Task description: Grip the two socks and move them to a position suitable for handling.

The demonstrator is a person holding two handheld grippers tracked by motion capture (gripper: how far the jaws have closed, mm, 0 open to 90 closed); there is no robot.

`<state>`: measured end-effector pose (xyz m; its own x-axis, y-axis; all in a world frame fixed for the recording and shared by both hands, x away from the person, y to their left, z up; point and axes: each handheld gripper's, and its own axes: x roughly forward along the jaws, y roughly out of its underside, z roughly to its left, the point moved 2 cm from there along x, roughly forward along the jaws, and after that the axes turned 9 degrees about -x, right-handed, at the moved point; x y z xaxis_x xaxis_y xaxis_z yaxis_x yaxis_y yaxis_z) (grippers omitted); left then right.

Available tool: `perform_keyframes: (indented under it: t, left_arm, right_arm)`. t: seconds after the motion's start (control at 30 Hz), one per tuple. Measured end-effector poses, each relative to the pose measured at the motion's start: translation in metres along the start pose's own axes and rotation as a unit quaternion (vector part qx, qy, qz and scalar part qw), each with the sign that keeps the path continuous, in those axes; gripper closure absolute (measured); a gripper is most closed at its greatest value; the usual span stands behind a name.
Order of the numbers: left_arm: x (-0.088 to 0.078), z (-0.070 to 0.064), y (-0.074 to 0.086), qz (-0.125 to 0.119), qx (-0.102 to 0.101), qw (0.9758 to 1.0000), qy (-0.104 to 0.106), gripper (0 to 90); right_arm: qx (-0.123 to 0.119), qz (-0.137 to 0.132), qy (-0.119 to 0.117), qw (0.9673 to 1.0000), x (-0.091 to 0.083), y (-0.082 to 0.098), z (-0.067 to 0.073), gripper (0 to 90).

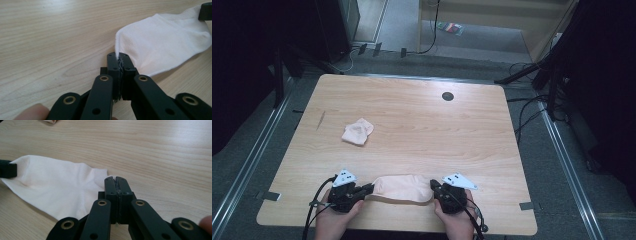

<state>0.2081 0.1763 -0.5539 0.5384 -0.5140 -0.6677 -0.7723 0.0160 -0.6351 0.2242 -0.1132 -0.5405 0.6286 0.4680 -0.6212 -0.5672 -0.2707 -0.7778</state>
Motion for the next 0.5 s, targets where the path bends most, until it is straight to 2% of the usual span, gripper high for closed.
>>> perform_keyframes:
  t: [0.03, 0.07, 0.17, 0.2, 0.27, 0.37, 0.5]
  left_arm:
    - [0.001, 0.001, 0.000, -0.001, -0.004, 1.0000, -0.005, 74.8]
    - [0.002, 0.001, 0.000, -0.004, -0.005, 0.9999, -0.010, 64.4]
    - [-0.001, 0.004, -0.004, -0.021, -0.011, 0.9996, -0.016, 44.9]
    - [-0.004, 0.007, -0.006, -0.029, -0.012, 0.9995, -0.010, 40.2]
    - [-0.007, 0.011, -0.010, -0.045, -0.016, 0.9988, -0.008, 36.4]
    - [-0.013, 0.019, -0.015, -0.065, -0.018, 0.9977, -0.007, 32.6]
    - [-0.021, 0.032, -0.021, -0.092, -0.019, 0.9954, -0.021, 30.9]
  right_arm:
    - [0.002, 0.001, -0.002, 1.0000, 0.001, 0.000, 0.000, 86.4]
    - [0.001, 0.005, -0.008, 1.0000, 0.002, 0.000, 0.000, 79.1]
    - [0.005, -0.008, 0.002, 0.9999, 0.001, -0.002, -0.002, 63.2]
    - [0.004, -0.015, 0.005, 0.9999, -0.001, -0.004, -0.003, 60.1]
    - [0.006, -0.029, 0.003, 0.9996, -0.004, -0.009, -0.005, 57.5]
    - [-0.004, -0.043, 0.001, 0.9991, -0.005, -0.021, -0.004, 54.6]
    - [-0.023, -0.050, -0.009, 0.9985, 0.000, -0.041, 0.003, 51.2]
